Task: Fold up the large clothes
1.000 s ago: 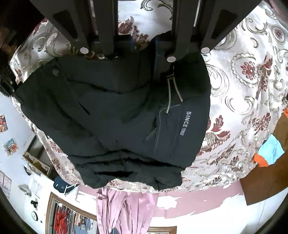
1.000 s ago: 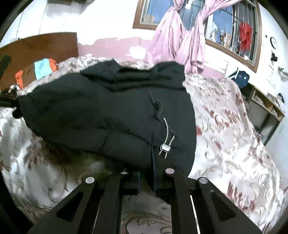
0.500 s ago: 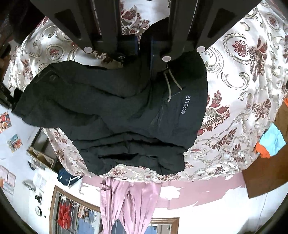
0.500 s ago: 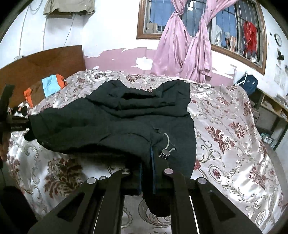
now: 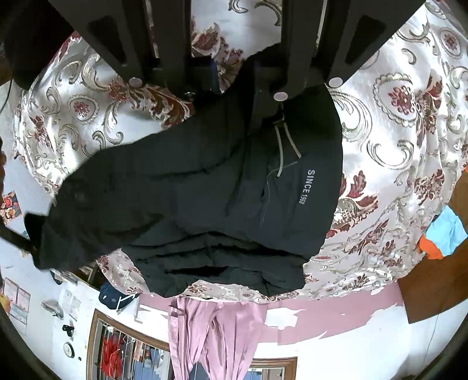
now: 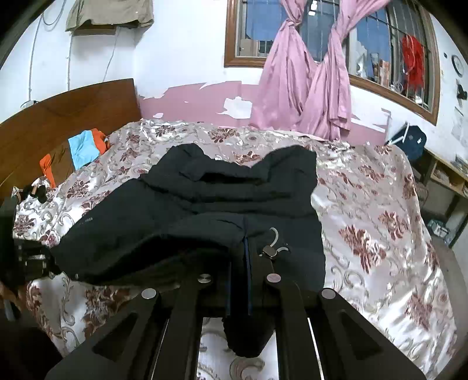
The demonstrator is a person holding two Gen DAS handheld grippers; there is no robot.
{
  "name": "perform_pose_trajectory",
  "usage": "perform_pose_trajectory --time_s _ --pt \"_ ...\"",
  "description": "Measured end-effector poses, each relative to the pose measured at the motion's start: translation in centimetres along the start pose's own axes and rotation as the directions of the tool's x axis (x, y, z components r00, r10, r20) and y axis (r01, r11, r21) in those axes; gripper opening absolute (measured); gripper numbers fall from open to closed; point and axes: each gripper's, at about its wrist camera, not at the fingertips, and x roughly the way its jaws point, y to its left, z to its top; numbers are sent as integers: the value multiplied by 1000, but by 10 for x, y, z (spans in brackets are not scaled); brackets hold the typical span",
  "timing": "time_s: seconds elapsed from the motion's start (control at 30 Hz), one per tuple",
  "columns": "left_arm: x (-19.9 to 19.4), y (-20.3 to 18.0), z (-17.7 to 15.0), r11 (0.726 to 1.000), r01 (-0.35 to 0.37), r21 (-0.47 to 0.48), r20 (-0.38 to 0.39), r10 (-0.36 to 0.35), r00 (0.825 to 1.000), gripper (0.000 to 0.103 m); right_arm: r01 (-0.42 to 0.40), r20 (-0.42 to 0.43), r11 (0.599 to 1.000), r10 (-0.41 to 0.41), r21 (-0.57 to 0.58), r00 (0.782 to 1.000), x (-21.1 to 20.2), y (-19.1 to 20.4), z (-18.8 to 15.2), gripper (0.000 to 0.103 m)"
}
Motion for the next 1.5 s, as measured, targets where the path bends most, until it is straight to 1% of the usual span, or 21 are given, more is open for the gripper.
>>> perform_pose_trajectory --time_s 0.07,0.13,0.2,0.27,0.37,0.4,0.43,0.47,0.5,0.57,0.67,0.8,0.87,1.0,1.07,1.2,1.33,1.5 --pt "-5 -1 -4 1000 4 3 16 -4 1000 22 2 0 1000 -2 -10 1000 3 2 11 7" --pt "-8 -4 -10 1000 7 29 25 -7 1000 25 0 0 1000 0 -12 1000 6 4 20 7" --pt "-8 -10 -15 997 -18 73 24 16 1000 35 -2 1 1000 2 -14 1000 9 5 27 7" --pt "-4 -18 -18 992 -44 122 21 42 999 41 -9 4 1000 9 -14 1000 10 7 31 7" --pt "8 -23 -16 984 -79 157 8 79 997 42 -14 7 1000 14 -20 1000 10 10 34 7" --pt "12 -22 -15 984 -89 153 3 89 996 38 -14 6 1000 14 -20 1000 10 11 34 7" --pt "13 -19 -14 987 -88 134 9 87 996 30 -14 5 1000 14 -20 1000 9 11 33 7" --pt "12 -12 -11 993 -79 88 11 78 997 16 -15 4 1000 15 -19 1000 10 10 35 7" --pt "10 -6 -10 997 -61 55 14 60 998 14 -15 1 1000 15 -18 1000 9 11 34 7" --pt "-2 4 -7 999 -28 -20 52 29 998 12 -17 -2 1000 17 -21 1000 5 12 27 7" --pt "-11 7 -5 999 -4 -47 77 7 997 10 -16 -4 1000 16 -6 1000 -5 11 8 7" --pt "-6 6 -2 999 -9 -50 66 12 998 9 -25 -17 999 26 40 1000 -13 4 -20 7" --pt "-7 5 1 998 -8 -59 72 13 997 9 -29 -35 998 31 56 999 -14 1 -32 7" --pt "-10 2 15 998 -11 -57 83 16 996 8 -29 -58 998 32 57 998 -14 -6 -45 7" --pt "-13 2 25 999 -16 -44 93 20 996 8 -31 -61 998 34 51 998 -14 -10 -45 7" --pt "-16 2 47 999 -12 -31 99 15 995 7 -35 -43 999 36 32 998 -12 -16 -32 7" --pt "-16 7 70 999 12 -50 111 -6 994 7 -40 -31 999 41 16 999 -8 -18 -19 6" --pt "-12 16 105 995 52 -86 150 -38 988 7 -49 -3 997 49 62 999 -1 -27 1 6"
